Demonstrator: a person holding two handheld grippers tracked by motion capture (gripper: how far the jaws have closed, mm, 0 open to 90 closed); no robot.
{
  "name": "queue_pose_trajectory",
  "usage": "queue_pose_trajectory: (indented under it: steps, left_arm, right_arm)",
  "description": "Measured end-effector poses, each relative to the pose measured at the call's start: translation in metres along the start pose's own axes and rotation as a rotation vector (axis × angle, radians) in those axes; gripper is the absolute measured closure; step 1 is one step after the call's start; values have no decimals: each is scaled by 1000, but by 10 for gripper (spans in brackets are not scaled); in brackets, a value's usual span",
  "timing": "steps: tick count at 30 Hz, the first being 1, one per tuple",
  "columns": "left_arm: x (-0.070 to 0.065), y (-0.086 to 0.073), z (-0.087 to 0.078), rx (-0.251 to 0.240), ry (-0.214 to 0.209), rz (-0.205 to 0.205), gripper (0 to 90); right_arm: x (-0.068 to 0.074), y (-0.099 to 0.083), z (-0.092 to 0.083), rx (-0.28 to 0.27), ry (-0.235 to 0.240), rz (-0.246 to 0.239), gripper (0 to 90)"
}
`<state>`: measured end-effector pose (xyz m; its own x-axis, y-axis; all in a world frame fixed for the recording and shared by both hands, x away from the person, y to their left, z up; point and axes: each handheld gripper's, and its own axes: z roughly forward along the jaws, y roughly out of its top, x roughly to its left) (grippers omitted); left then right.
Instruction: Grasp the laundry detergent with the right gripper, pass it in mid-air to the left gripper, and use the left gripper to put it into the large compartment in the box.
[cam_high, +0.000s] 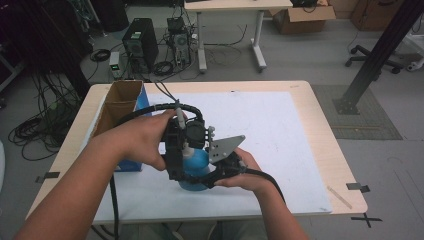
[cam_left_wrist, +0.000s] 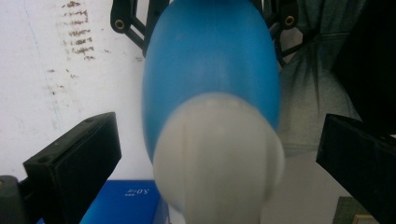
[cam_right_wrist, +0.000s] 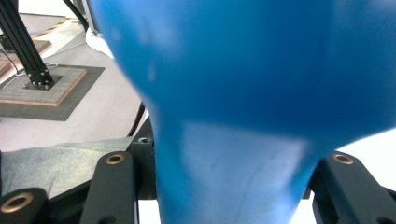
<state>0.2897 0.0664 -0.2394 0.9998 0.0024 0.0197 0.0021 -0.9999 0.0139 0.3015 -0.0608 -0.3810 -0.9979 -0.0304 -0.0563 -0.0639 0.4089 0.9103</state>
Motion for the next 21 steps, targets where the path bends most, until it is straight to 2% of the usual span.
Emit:
queue_pose_trajectory:
  steps: [21]
  left_arm:
    - [-3, 3, 7, 9, 30, 8, 20]
  right_arm:
    - [0, 8, 3, -21, 3, 10, 453]
